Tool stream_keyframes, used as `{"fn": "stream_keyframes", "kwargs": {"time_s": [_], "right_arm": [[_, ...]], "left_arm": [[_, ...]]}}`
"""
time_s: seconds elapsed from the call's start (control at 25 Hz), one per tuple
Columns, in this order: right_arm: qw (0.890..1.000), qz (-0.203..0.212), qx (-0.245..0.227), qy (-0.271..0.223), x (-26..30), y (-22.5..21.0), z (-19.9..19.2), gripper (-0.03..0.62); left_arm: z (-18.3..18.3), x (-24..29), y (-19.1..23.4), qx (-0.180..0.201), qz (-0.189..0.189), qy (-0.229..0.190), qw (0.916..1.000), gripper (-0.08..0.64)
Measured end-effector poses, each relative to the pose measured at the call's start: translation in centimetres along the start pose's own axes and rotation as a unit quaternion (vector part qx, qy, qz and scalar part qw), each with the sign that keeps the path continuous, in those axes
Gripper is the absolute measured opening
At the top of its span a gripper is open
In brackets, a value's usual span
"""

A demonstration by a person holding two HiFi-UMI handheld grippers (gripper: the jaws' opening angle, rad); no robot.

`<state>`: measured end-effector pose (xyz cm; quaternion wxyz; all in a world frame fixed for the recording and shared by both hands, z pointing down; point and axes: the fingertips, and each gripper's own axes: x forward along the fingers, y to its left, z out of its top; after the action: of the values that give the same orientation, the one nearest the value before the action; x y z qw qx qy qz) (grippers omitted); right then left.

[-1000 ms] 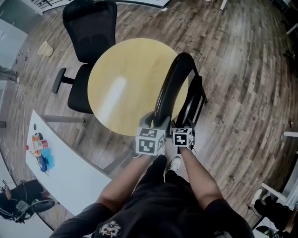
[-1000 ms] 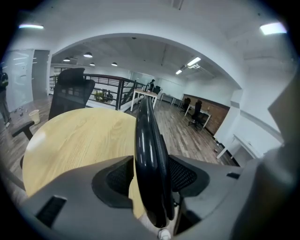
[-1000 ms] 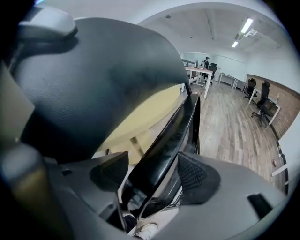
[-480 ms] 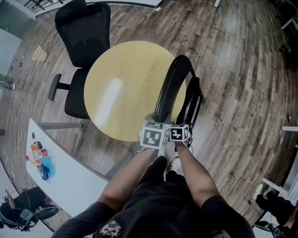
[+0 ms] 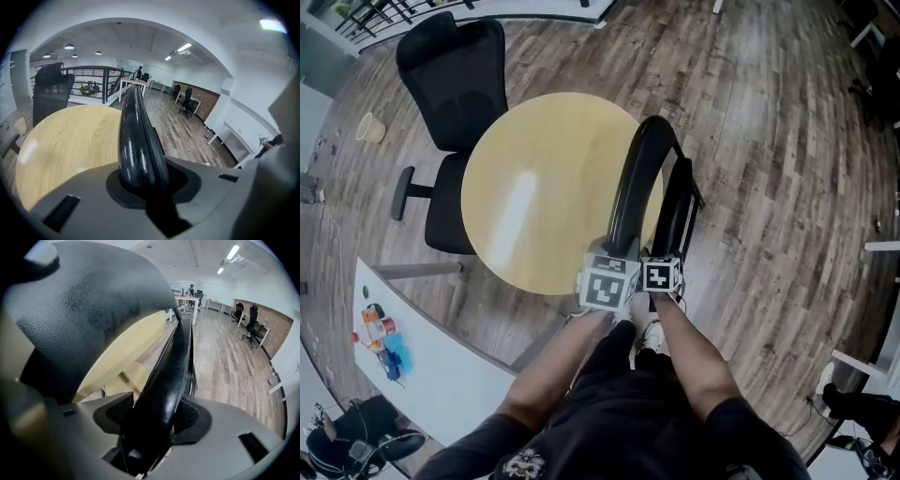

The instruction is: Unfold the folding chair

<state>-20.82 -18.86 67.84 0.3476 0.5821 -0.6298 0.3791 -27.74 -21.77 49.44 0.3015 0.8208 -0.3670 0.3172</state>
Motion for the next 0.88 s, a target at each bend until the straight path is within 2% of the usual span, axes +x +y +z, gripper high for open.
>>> {"fn": "stream_keyframes", "kwargs": {"time_s": [0.2,0.52,0.88], "right_arm": [[1.000,0.002,0.015,-0.015,-1.4,-2.3,-0.3,0.256],[0.999,0.010,0.027,-0.022,-5.3,-7.2,-1.7,0.256],[0.996,0.053,0.050,-0.046,-9.4,-16.9,-4.7,0.257]], "left_arm": [[0.9,0.4,-2.9,0.034,0.007,-0.008,0.9994,0.080],[1.8,0.7,-10.5,0.057,-0.002,-0.013,0.9983,0.101],[2.8,1.8,-18.3,0.075,0.011,-0.016,0.9970,0.110]]}}
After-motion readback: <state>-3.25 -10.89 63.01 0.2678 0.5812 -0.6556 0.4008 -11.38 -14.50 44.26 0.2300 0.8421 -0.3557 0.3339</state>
